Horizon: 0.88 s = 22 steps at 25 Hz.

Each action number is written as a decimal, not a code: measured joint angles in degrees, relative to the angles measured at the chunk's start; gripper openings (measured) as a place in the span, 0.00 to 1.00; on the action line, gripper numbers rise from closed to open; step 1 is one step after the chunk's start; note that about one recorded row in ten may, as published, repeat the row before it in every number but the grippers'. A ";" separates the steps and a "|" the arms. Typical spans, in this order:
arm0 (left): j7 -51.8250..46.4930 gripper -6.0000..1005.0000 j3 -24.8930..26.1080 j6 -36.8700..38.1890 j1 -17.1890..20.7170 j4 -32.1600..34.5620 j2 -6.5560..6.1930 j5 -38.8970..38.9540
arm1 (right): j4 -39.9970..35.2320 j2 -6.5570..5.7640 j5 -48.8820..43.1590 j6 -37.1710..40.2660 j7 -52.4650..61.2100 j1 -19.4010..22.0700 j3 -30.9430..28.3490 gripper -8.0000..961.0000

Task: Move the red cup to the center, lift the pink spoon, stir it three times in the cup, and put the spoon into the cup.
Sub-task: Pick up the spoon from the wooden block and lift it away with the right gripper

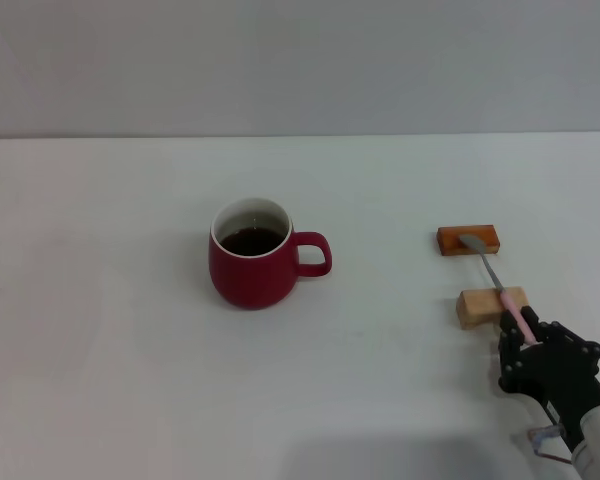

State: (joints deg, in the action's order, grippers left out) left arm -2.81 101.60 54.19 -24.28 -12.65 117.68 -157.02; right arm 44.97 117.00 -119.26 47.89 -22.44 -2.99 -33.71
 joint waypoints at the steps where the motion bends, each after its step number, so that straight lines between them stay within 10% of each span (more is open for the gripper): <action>1: 0.00 0.82 0.00 0.02 0.01 0.00 0.00 0.00 | -0.02 0.07 0.00 0.00 0.00 0.00 -0.16 0.18; 22: -0.07 0.82 0.00 0.86 0.47 -0.01 0.06 -0.05 | -0.75 0.52 -0.15 0.37 -0.12 0.00 -0.80 0.18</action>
State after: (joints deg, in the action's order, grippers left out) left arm -2.88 101.60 55.04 -23.82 -12.66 117.74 -157.06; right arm 44.23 117.52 -119.41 48.26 -22.55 -2.98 -34.51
